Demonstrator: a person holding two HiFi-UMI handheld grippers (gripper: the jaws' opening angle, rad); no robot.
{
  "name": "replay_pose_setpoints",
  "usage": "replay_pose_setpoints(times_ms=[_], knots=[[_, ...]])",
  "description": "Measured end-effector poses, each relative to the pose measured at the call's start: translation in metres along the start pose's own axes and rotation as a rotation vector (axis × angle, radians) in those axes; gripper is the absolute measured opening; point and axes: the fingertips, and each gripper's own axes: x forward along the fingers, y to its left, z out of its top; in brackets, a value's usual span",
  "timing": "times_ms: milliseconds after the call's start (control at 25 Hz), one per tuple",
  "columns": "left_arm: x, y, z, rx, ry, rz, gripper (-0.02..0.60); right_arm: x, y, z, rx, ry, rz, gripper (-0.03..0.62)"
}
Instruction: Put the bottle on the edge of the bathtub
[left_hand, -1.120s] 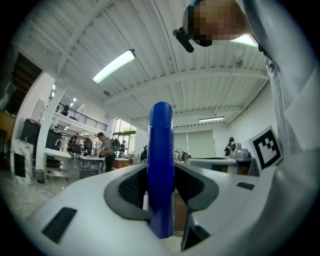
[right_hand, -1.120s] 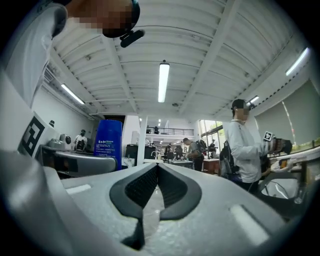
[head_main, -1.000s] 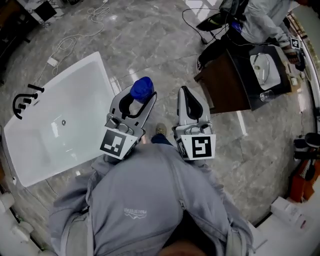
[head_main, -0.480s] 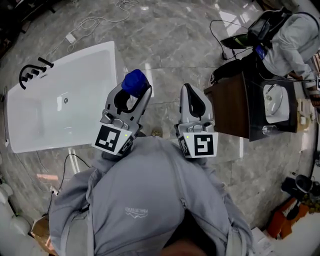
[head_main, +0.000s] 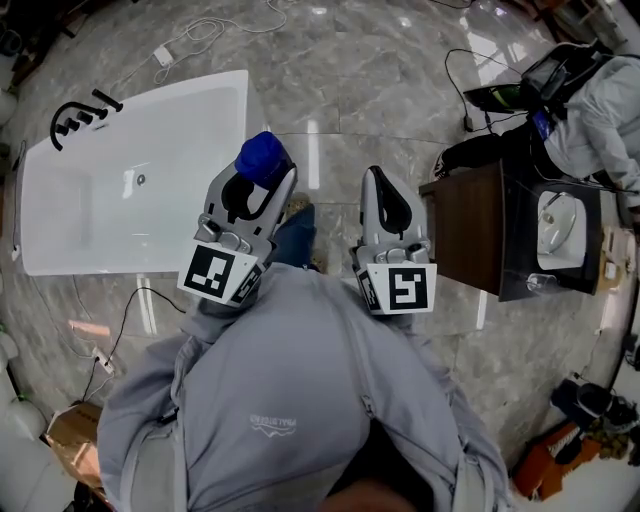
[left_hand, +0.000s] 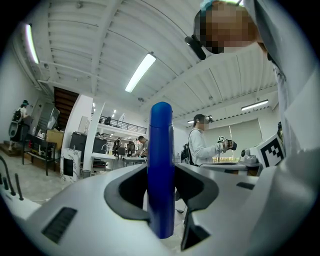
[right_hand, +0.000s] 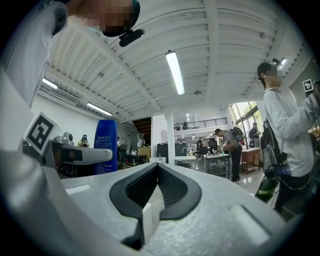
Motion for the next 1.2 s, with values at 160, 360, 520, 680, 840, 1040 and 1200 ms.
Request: replay_pose_setpoints(times_ms=[160,360,520,680,840,1040,1200], knots=[[0.009,0.015,-0.002,0.006,-0.01,0.02,0.156,0.016,-0.003,-0.003,-0.014,0.0,0.018,0.003],[0.035,0.048,-0.006,0.004,-0.002,0.038,0.156,0.062,-0.012,-0.011,-0.02,0.011,0.043,0.003],[0.067,0.081,0.0,0.036,-0.008,0.043,0.156,0.113,-0.022,-0.013,-0.025,0.005,0.067,0.003],[0.104,0.114,0.005,0.041,-0.006,0.054,0.156,0.161,-0.031,-0.009,-0.038,-0.013,0.11,0.003],[0.138,0.146,0.011,0.05,-0.032,0.021,0.156,0.213,-0.042,-0.009,-0.014,0.005,0.106,0.003],[0.17,0.186,0.009,0.064,-0.027,0.005,0.156,0.27,-0.051,-0.016,-0.016,0.007,0.111,0.003],[0.193,0.209,0.001,0.048,-0.012,0.003,0.156,0.304,-0.059,-0.022,-0.011,0.012,0.108,0.003]])
